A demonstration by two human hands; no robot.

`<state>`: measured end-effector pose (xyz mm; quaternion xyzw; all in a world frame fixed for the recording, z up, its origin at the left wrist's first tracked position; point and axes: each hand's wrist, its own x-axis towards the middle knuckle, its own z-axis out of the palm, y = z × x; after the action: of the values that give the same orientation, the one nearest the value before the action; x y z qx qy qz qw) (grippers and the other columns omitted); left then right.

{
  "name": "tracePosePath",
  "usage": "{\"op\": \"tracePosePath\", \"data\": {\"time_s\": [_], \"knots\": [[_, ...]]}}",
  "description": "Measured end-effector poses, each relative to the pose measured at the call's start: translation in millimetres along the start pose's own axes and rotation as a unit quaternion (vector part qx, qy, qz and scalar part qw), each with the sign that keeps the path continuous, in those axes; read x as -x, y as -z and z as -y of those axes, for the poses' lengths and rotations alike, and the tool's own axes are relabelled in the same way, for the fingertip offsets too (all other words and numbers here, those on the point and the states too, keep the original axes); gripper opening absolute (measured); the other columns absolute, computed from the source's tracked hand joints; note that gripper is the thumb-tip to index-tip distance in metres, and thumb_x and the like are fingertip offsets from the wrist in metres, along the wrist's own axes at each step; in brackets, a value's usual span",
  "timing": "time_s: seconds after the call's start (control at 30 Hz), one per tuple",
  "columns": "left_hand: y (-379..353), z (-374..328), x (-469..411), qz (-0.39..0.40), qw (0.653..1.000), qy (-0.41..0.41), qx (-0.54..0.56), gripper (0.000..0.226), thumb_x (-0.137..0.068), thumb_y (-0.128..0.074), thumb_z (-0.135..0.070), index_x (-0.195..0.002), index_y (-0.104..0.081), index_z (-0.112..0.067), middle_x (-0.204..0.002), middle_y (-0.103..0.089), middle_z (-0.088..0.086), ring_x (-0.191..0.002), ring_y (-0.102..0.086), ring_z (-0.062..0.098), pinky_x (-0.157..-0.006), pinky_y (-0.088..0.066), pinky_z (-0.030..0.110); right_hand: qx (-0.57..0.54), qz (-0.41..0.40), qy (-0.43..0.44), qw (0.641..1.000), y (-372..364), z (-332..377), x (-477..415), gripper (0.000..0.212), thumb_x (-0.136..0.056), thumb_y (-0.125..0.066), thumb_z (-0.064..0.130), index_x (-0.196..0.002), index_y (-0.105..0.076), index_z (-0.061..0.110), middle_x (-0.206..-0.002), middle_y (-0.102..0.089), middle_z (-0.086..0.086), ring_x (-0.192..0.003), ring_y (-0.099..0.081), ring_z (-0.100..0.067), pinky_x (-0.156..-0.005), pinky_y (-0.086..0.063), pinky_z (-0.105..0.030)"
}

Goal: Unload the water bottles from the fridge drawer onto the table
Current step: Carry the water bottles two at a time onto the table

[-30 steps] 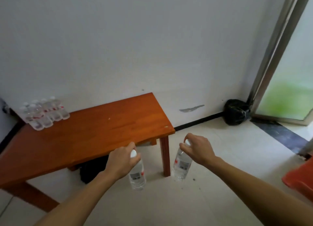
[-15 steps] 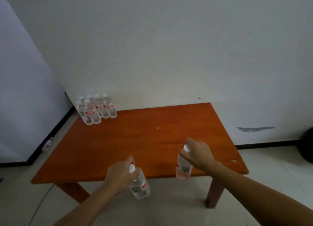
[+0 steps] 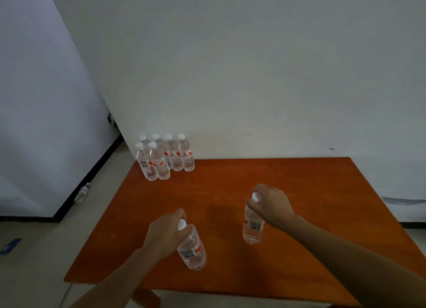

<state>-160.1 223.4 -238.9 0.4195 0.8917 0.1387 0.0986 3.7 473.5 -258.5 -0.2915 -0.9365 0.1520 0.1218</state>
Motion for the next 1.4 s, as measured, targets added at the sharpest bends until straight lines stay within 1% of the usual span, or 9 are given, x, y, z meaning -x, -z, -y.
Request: {"op": "tracePosePath", "data": {"time_s": [0.3,0.43,0.6,0.8,0.9,1.0,1.1,1.27,1.4], "knots": [[52,101,-118,0.011,0.996,-0.085,-0.023,0.021,-0.09,-0.052,-0.049,-0.093,-0.05,-0.028,-0.081,-0.059,-0.009,-0.072,-0.056,0.006,-0.057,-0.038,0.019,-0.021,-0.014,-0.1,0.995,-45,73,-87,0.025,-0.091,-0.056,0.048,-0.093,-0.053,0.024,-0.085,-0.056,0.009,-0.069,-0.054,-0.005,-0.059,-0.046,-0.015],[64,121,-173,0.006,0.995,-0.1,-0.01,0.023,-0.091,-0.051,-0.049,-0.099,-0.05,-0.028,-0.091,-0.061,-0.009,-0.08,-0.06,0.01,-0.068,-0.05,0.026,-0.009,-0.038,-0.118,0.992,-49,85,-131,0.024,-0.092,-0.055,0.047,-0.092,-0.05,0.024,-0.085,-0.054,0.009,-0.067,-0.051,-0.003,-0.055,-0.037,-0.013],[66,133,-239,-0.027,0.991,-0.131,-0.027,0.038,-0.094,-0.052,-0.043,-0.126,-0.051,-0.022,-0.113,-0.067,0.0,-0.093,-0.065,0.017,-0.076,-0.054,0.032,-0.011,-0.05,-0.107,0.993,-63,93,-200,0.032,-0.094,-0.053,0.048,-0.104,-0.057,0.018,-0.094,-0.058,0.005,-0.073,-0.053,-0.007,-0.058,-0.037,-0.016],[57,151,-317,0.001,0.985,-0.14,-0.096,0.034,-0.096,-0.046,-0.045,-0.117,-0.053,-0.021,-0.113,-0.066,0.0,-0.091,-0.064,0.017,-0.075,-0.052,0.031,-0.046,-0.035,-0.089,0.994,-97,101,-294,0.034,-0.091,-0.057,0.047,-0.109,-0.058,0.018,-0.104,-0.064,0.001,-0.082,-0.056,-0.011,-0.07,-0.048,-0.024],[52,161,-352,0.021,0.985,-0.142,-0.099,0.042,-0.096,-0.04,-0.048,-0.127,-0.047,-0.022,-0.111,-0.068,0.002,-0.089,-0.065,0.018,-0.072,-0.053,0.034,-0.037,-0.028,-0.069,0.997,-117,105,-338,0.035,-0.091,-0.058,0.047,-0.108,-0.06,0.016,-0.105,-0.065,-0.002,-0.087,-0.059,-0.016,-0.075,-0.049,-0.029],[45,170,-372,0.029,0.983,-0.14,-0.114,0.054,-0.097,-0.036,-0.049,-0.145,-0.03,-0.026,-0.122,-0.064,0.005,-0.096,-0.066,0.022,-0.075,-0.053,0.037,-0.018,-0.009,-0.046,0.999,-137,107,-369,0.033,-0.091,-0.056,0.046,-0.107,-0.059,0.017,-0.103,-0.064,-0.002,-0.087,-0.058,-0.017,-0.074,-0.046,-0.029],[41,177,-386,0.033,0.979,-0.138,-0.146,0.058,-0.098,-0.035,-0.047,-0.15,-0.019,-0.026,-0.134,-0.054,0.01,-0.104,-0.063,0.027,-0.078,-0.053,0.039,-0.013,-0.009,-0.033,0.999,-150,106,-386,0.032,-0.09,-0.058,0.045,-0.104,-0.058,0.016,-0.098,-0.063,-0.003,-0.082,-0.055,-0.017,-0.069,-0.041,-0.027],[39,177,-385,0.02,0.981,-0.146,-0.125,0.054,-0.099,-0.035,-0.046,-0.147,-0.028,-0.022,-0.129,-0.056,0.01,-0.105,-0.061,0.026,-0.077,-0.049,0.037,-0.011,-0.009,-0.039,0.999,-153,106,-391,0.037,-0.091,-0.056,0.05,-0.11,-0.056,0.018,-0.102,-0.061,0.0,-0.087,-0.055,-0.016,-0.07,-0.041,-0.027],[45,178,-379,0.015,0.985,-0.133,-0.113,0.057,-0.096,-0.039,-0.05,-0.146,-0.027,-0.025,-0.131,-0.055,0.006,-0.104,-0.062,0.024,-0.078,-0.051,0.036,-0.036,0.039,-0.077,0.996,-145,103,-380,0.055,-0.091,-0.052,0.057,-0.133,-0.043,0.023,-0.124,-0.058,-0.002,-0.103,-0.06,-0.019,-0.084,-0.048,-0.035]]}}
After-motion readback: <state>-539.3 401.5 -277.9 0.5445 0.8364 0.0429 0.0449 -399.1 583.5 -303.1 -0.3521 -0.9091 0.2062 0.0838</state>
